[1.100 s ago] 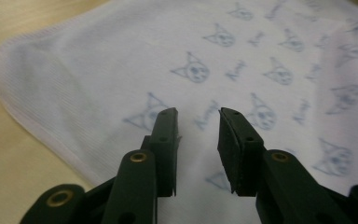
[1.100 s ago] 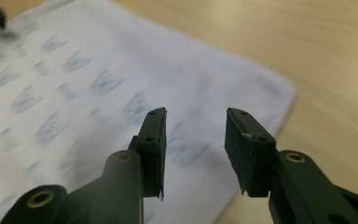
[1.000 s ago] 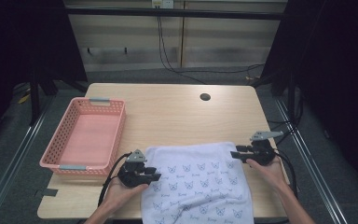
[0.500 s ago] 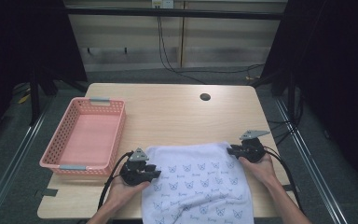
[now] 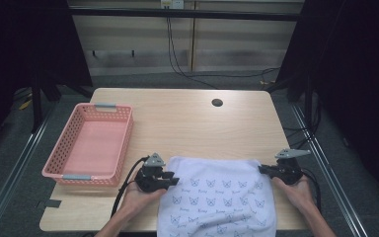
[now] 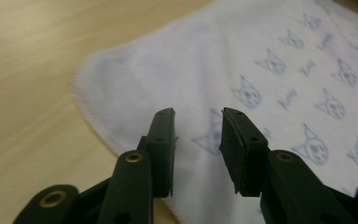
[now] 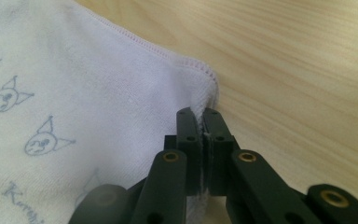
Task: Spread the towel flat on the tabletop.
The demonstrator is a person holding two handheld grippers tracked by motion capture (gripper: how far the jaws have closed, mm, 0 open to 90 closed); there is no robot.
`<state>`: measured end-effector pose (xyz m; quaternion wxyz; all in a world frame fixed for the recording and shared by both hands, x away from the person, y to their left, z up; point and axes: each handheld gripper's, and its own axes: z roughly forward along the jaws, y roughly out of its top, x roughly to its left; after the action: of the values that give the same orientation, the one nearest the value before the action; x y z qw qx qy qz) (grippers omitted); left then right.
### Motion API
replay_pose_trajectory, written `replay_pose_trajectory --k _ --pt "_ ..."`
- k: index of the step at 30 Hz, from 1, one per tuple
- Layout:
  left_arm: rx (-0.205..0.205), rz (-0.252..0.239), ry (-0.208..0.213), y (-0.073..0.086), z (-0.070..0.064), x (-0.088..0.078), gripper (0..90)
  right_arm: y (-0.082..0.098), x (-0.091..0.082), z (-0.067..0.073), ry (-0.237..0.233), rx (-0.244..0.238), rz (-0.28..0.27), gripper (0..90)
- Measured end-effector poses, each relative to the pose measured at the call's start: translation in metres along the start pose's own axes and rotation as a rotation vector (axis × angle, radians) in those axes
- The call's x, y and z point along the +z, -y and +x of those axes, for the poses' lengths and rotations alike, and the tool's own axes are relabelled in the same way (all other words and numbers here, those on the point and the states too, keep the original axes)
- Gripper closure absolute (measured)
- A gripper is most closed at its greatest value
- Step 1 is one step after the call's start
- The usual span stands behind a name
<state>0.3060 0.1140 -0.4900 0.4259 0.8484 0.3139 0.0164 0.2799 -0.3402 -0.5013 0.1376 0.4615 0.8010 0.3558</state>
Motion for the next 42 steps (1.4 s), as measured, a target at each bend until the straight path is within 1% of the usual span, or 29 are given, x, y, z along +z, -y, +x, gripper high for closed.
replay_pose_trajectory --k 2,4,5,6,7,8,10,12,13,14,15,16,17,20,22,24,25,26,27,28,29,31,32,33,36,37,38,39,42 --pt "-0.039 -0.024 -0.021 -0.002 0.011 -0.002 57.0 -0.004 0.004 0.001 0.000 -0.004 0.000 87.4" --pt "-0.076 -0.042 -0.039 -0.005 0.021 0.000 54.5 -0.006 0.007 0.000 -0.004 -0.004 -0.002 87.4" --pt "-0.078 -0.045 -0.047 -0.005 0.024 0.002 54.5 -0.006 0.007 0.000 -0.004 -0.004 -0.002 87.4" --pt "-0.088 -0.034 -0.058 -0.004 0.027 0.005 51.3 -0.009 0.009 0.001 -0.004 -0.003 -0.003 87.4" --pt "-0.083 -0.014 -0.096 -0.002 0.027 0.009 47.6 -0.010 0.010 0.001 -0.006 -0.006 -0.006 87.4" --pt "-0.077 -0.017 -0.094 0.001 0.028 0.012 47.3 -0.011 0.010 0.002 -0.009 -0.007 -0.006 87.4" --pt "-0.103 -0.021 -0.089 0.000 0.030 0.012 46.9 -0.012 0.011 0.003 -0.015 -0.012 -0.007 87.4" --pt "-0.103 -0.023 -0.085 -0.001 0.030 0.014 45.0 -0.013 0.012 0.004 -0.020 -0.013 -0.006 87.4" --pt "-0.087 -0.028 -0.098 -0.001 0.029 0.015 46.6 -0.013 0.013 0.004 -0.022 -0.013 -0.006 87.4" --pt "-0.087 -0.031 -0.104 -0.002 0.030 0.016 55.0 -0.014 0.015 0.004 -0.037 -0.007 -0.005 87.4" --pt "-0.087 -0.031 -0.104 -0.002 0.030 0.016 59.7 -0.014 0.015 0.004 -0.037 -0.007 -0.005 87.4" --pt "-0.089 -0.032 -0.092 -0.002 0.031 0.017 66.3 -0.015 0.015 0.003 -0.044 -0.005 -0.012 87.4" --pt "-0.087 -0.028 -0.077 -0.002 0.030 0.018 66.3 -0.015 0.015 0.003 -0.044 -0.005 -0.012 87.4" --pt "-0.063 -0.006 -0.034 -0.002 0.026 0.022 85.8 -0.018 0.014 0.003 -0.068 0.012 -0.032 87.4" --pt "-0.070 0.003 -0.017 -0.004 0.025 0.022 87.5 -0.019 0.013 0.002 -0.078 0.017 -0.041 87.4" --pt "-0.062 -0.006 -0.012 -0.006 0.025 0.018 87.8 -0.021 0.010 0.001 -0.084 0.032 -0.059 87.4" --pt "-0.075 -0.033 0.005 -0.010 0.024 0.014 87.8 -0.022 0.009 0.000 -0.086 0.042 -0.068 87.5" --pt "-0.074 -0.058 0.015 -0.014 0.022 0.008 87.9 -0.026 0.002 -0.002 -0.095 0.052 -0.103 87.5" --pt "-0.061 -0.086 0.010 -0.019 0.020 0.002 87.9 -0.026 0.002 -0.002 -0.095 0.052 -0.103 87.5" --pt "-0.060 -0.103 0.014 -0.024 0.018 -0.004 87.9 -0.033 -0.005 -0.004 -0.103 0.059 -0.140 87.5" --pt "-0.057 -0.125 0.017 -0.030 0.018 -0.011 87.9 -0.033 -0.005 -0.004 -0.103 0.059 -0.140 87.5" --pt "-0.046 -0.162 0.008 -0.040 0.020 -0.024 87.9 -0.040 -0.011 -0.006 -0.109 0.065 -0.183 87.5" --pt "-0.045 -0.183 -0.011 -0.048 0.025 -0.036 87.9 -0.048 -0.018 -0.009 -0.110 0.076 -0.222 87.5" --pt "-0.045 -0.183 -0.011 -0.048 0.025 -0.036 88.0 -0.048 -0.018 -0.009 -0.110 0.076 -0.222 87.5" --pt "-0.038 -0.201 -0.035 -0.057 0.033 -0.048 88.0 -0.062 -0.026 -0.014 -0.110 0.085 -0.274 87.5" --pt "-0.028 -0.199 -0.050 -0.059 0.034 -0.050 88.0 -0.062 -0.026 -0.014 -0.110 0.085 -0.274 87.5" --pt "-0.036 -0.221 -0.045 -0.064 0.040 -0.055 87.9 -0.070 -0.027 -0.017 -0.109 0.092 -0.285 87.6" --pt "-0.036 -0.221 -0.045 -0.064 0.040 -0.055 87.9 -0.070 -0.027 -0.017 -0.109 0.092 -0.285 87.6" --pt "-0.033 -0.233 -0.064 -0.076 0.043 -0.059 87.9 -0.084 -0.028 -0.021 -0.105 0.085 -0.293 87.6"
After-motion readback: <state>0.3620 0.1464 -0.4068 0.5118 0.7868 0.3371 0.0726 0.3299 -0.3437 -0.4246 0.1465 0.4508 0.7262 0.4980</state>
